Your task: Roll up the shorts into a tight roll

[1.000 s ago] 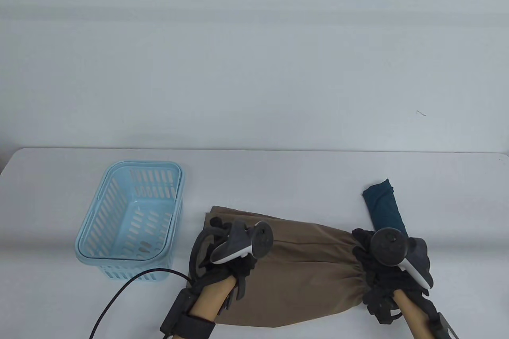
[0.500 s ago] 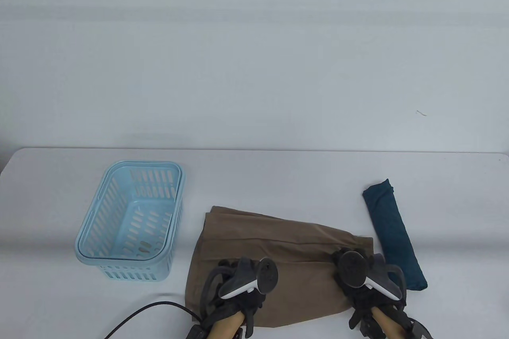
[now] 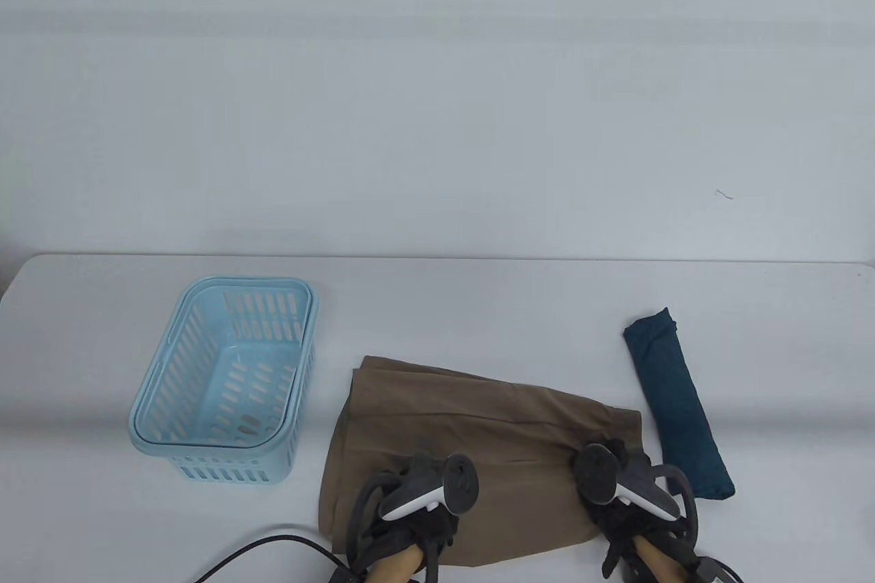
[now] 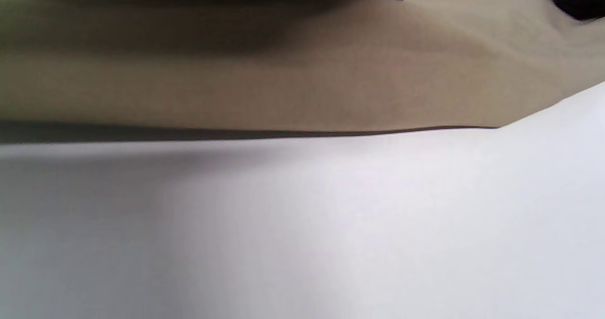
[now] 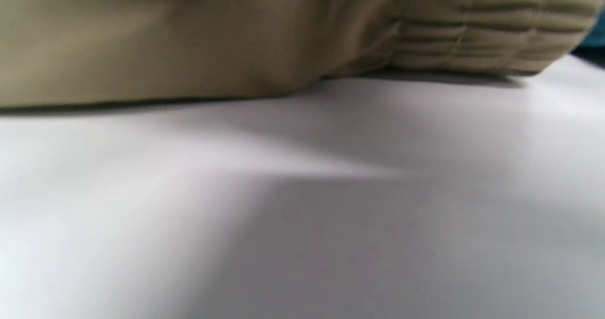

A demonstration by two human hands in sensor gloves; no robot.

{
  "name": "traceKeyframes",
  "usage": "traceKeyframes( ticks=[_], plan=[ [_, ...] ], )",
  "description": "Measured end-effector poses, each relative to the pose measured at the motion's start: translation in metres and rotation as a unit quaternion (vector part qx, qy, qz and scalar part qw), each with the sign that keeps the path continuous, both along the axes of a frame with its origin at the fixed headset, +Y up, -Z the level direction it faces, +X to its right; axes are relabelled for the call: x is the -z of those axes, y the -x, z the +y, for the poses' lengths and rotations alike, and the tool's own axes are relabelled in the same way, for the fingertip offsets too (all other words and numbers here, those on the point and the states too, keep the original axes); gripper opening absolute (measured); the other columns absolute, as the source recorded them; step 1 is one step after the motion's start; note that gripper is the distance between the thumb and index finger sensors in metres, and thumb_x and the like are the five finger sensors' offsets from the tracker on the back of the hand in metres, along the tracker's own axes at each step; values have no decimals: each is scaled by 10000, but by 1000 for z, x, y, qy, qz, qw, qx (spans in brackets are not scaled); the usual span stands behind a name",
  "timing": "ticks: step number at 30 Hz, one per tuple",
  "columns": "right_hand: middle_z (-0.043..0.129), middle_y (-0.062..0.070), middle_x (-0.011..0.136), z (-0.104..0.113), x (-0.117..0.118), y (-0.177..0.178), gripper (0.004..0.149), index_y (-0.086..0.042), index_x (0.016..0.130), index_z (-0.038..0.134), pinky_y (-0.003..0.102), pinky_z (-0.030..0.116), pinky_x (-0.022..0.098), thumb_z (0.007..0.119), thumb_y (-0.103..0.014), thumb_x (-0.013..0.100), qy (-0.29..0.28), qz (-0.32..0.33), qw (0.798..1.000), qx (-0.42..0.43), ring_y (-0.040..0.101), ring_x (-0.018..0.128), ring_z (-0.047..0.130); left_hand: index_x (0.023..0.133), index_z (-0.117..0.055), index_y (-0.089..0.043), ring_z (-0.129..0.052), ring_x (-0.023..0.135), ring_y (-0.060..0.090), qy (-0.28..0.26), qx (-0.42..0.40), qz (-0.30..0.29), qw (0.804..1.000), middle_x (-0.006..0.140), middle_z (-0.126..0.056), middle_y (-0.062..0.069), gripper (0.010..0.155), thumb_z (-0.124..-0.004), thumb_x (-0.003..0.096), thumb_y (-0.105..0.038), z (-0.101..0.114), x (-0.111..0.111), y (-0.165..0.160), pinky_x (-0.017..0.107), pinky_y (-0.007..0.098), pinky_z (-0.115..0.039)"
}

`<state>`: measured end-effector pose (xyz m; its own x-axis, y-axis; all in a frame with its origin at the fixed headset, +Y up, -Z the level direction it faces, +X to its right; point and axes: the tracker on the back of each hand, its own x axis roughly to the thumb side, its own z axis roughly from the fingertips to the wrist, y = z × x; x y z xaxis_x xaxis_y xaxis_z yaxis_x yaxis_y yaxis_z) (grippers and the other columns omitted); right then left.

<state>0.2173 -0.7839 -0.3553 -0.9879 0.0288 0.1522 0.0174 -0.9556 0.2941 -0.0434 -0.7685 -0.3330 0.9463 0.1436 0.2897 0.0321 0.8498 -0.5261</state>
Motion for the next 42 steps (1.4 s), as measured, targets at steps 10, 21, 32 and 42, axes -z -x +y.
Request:
traceKeyframes(
  ticks=[10,21,32,42],
  plan=[
    [492,117,1114,5,1,4,517,-167,1023,546,649,352,717,618,-295,528,18,-9,1000,-7,375,1047,403,1076,-473,-106,-473,1046,511,6,18,25,1000,1133,-448,205,591,-581,561,-373,7,10,-3,671,740,-333],
    [593,161,1050,13,-2,15,489,-137,993,615,586,471,708,623,-286,527,38,5,999,-14,401,966,524,1036,-578,-124,-585,1029,479,1,46,64,997,1096,-574,158,547,-589,559,-391,11,37,-2,674,739,-358],
    [617,190,994,16,-6,26,482,-117,983,622,552,529,675,624,-285,531,82,35,996,-2,396,872,588,1002,-604,-98,-558,1033,505,28,69,95,993,1094,-544,178,530,-588,559,-389,11,79,-8,675,745,-349],
    [641,211,936,18,-10,39,482,-105,976,623,515,584,619,623,-294,532,101,70,992,19,365,786,660,958,-561,-82,-494,1051,500,27,124,84,988,1106,-471,174,521,-628,547,-396,6,111,-21,680,743,-329]
  ],
)
